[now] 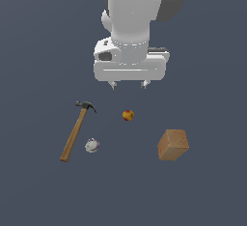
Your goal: Pick up a designated object from a clutter of objects.
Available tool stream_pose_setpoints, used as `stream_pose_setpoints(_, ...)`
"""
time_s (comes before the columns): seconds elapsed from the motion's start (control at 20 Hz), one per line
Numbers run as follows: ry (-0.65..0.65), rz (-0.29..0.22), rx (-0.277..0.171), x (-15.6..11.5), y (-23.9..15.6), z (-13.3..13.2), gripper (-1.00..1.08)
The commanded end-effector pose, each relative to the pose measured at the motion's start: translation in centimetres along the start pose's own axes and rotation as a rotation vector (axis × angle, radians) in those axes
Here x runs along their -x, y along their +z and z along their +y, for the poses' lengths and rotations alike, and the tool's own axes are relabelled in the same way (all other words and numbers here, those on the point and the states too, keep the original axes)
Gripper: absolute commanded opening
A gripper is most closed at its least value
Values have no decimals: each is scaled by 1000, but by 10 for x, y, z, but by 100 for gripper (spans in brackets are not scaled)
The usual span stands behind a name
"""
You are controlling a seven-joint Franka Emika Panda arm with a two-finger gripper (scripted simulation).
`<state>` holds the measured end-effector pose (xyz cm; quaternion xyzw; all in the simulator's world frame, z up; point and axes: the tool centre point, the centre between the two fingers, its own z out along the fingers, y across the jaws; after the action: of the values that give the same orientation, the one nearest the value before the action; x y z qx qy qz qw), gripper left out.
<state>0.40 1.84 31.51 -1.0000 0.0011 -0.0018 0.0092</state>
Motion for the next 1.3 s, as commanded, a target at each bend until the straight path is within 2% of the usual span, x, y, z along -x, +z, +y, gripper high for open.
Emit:
stream_pose_setpoints(0.0,0,0,0,0,0,0,100)
stream_pose_setpoints(0.45,-63,-3,-10,0,7,-19,100)
stream_pose_setpoints(0.75,-62,-3,-10,0,7,-19,100)
stream_pose_setpoints(1.0,-61,-3,-13,-5,18,-8,100)
stream_pose_setpoints(1.25,-55,-2,-19,-14,44,19,100)
